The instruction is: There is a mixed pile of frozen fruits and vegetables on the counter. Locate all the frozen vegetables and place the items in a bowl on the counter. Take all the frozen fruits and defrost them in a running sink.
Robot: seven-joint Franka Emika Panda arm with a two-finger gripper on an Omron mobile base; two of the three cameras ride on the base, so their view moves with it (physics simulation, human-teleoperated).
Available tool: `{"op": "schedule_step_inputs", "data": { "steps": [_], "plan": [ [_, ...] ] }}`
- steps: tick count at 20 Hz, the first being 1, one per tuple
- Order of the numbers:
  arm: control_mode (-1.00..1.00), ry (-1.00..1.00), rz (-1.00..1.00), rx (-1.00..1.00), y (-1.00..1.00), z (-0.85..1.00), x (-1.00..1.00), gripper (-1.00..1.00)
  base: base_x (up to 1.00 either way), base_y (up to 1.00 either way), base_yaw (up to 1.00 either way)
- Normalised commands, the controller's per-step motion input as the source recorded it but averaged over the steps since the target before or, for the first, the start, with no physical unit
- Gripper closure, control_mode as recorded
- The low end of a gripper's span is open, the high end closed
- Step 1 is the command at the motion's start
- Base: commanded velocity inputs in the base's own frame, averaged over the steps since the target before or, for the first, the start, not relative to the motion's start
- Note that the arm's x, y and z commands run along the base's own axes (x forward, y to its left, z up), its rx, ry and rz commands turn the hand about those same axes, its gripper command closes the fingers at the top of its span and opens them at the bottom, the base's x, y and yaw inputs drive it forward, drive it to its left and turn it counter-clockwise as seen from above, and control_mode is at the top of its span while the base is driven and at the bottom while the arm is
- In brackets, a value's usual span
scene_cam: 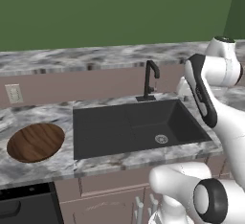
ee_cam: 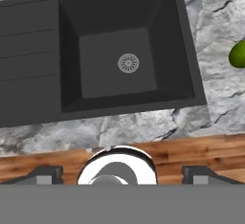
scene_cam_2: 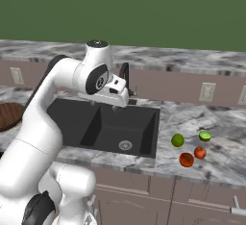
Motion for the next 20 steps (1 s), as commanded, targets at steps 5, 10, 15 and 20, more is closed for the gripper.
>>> {"op": "schedule_step_inputs", "data": {
  "steps": [5, 10, 15, 20],
  "plan": [
    [-1.0, 0.09, -0.12, 0.01, -0.87, -0.18, -0.27, -1.0, 0.0, 0.0, 0.0],
    [-1.0, 0.1, -0.14, 0.0, -0.85, -0.18, -0.3, -1.0, 0.0, 0.0, 0.0],
    [-1.0, 0.1, -0.14, 0.0, -0.83, -0.25, -0.32, -1.0, 0.0, 0.0, 0.0],
    [-1.0, 0.09, -0.12, 0.0, -0.84, -0.43, -0.23, -1.0, 0.0, 0.0, 0.0]
  ]
}}
